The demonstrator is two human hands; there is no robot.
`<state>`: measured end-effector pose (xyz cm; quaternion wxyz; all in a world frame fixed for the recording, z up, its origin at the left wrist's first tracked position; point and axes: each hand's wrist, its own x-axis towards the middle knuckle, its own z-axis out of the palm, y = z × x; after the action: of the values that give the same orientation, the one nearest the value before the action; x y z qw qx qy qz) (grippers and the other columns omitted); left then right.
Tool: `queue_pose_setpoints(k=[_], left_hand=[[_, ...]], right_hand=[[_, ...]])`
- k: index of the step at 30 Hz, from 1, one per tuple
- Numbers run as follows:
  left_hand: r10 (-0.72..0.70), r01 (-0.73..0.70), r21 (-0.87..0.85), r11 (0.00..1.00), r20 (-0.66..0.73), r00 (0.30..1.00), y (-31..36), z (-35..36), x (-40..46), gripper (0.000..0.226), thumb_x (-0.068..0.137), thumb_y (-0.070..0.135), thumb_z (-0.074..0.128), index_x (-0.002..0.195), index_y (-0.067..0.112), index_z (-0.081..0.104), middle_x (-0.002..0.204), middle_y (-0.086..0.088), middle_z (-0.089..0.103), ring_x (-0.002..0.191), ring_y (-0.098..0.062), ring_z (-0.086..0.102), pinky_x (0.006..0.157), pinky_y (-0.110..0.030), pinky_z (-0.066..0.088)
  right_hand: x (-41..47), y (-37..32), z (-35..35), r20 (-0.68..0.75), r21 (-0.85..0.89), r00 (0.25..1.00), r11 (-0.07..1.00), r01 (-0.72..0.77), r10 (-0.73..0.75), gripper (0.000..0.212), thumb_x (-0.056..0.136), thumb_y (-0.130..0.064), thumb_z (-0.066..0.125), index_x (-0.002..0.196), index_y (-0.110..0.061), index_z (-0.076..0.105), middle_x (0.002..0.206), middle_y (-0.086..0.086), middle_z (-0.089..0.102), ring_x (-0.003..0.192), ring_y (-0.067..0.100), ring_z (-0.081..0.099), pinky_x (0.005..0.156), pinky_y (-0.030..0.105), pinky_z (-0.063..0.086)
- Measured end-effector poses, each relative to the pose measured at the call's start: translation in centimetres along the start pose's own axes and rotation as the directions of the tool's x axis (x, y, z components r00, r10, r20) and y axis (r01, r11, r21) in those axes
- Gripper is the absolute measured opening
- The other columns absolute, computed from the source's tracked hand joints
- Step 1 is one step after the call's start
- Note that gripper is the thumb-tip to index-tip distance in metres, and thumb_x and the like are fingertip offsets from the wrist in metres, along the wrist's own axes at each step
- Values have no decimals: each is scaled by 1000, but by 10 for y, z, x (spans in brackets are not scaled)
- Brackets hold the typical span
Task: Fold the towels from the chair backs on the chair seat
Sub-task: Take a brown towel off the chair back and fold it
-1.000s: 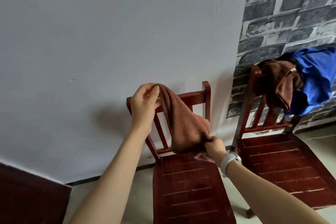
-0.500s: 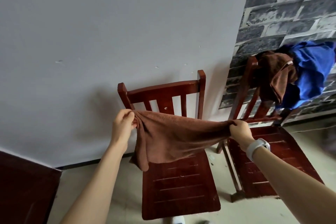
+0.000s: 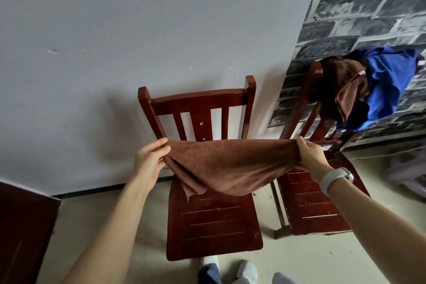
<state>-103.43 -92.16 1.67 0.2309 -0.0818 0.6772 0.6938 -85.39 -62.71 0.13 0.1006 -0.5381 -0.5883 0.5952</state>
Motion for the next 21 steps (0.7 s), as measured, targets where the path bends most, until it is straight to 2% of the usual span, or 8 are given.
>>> queue_pose_setpoints(k=[4, 8, 11, 13, 15, 17, 19, 21], left_hand=[[146, -124, 270, 955, -64, 987, -8, -6, 2, 26, 84, -1, 59, 107, 9, 64, 108, -7, 61, 102, -20, 57, 87, -31, 45], [240, -199, 526, 827, -9, 971, -16, -14, 1, 21, 86, -1, 53, 91, 17, 64, 100, -6, 63, 101, -23, 57, 89, -35, 47], [212, -208, 648, 733, 73, 975, -25, -18, -5, 19, 86, 4, 56, 101, 12, 66, 105, -4, 62, 101, -19, 55, 86, -25, 40], [174, -231, 710, 665, 153, 973, -33, -22, -9, 28, 82, 10, 65, 110, 10, 64, 111, -1, 55, 104, -15, 51, 91, -22, 34], [126, -268, 799, 538, 238, 963, -47, -27, -10, 37, 78, 12, 71, 113, 10, 63, 111, -2, 45, 101, -14, 45, 93, -21, 31], [101, -311, 873, 376, 296, 950, -63, -33, -13, 32, 78, 10, 70, 109, 8, 66, 104, -2, 43, 96, -13, 44, 92, -22, 34], [107, -350, 891, 288, 334, 937, -79, -39, -17, 21, 81, 11, 66, 101, 5, 69, 99, -1, 48, 95, -17, 49, 87, -23, 35], [109, -371, 883, 288, 355, 928, -93, -47, -21, 17, 83, 13, 64, 97, 4, 69, 99, -2, 57, 100, -22, 53, 86, -26, 33]], right_hand=[[2, 0, -5, -55, -333, 992, 938, 90, -115, 39, 96, -33, 36, 103, -2, 59, 103, 20, 58, 98, 36, 58, 86, 52, 51], [-2, 7, -10, 157, -112, 987, 993, -27, 45, 14, 93, -12, 49, 82, -6, 56, 83, 11, 54, 78, 21, 56, 70, 36, 56], [-8, 19, -13, 358, -61, 932, 997, -37, 56, 13, 89, -7, 55, 102, -9, 56, 92, 9, 56, 89, 21, 56, 87, 37, 50], [-10, 31, -11, 414, -162, 910, 986, 34, 37, 21, 86, -3, 57, 106, -10, 56, 94, 6, 59, 88, 17, 57, 82, 25, 50], [-11, 44, -9, 454, -420, 891, 878, 231, -17, 26, 83, -3, 62, 108, -9, 59, 89, 3, 61, 77, 11, 57, 67, 16, 50], [-10, 61, -7, 500, -629, 865, 668, 397, -43, 25, 82, -9, 64, 107, -10, 64, 93, 7, 61, 72, 12, 56, 58, 11, 45], [-9, 79, -5, 474, -729, 877, 526, 438, -75, 23, 85, -11, 60, 107, -6, 66, 102, 8, 51, 87, 17, 50, 73, 13, 38], [-13, 93, -3, 456, -721, 879, 520, 457, -141, 21, 88, -8, 55, 104, 0, 66, 103, 9, 46, 105, 20, 44, 85, 15, 28]])
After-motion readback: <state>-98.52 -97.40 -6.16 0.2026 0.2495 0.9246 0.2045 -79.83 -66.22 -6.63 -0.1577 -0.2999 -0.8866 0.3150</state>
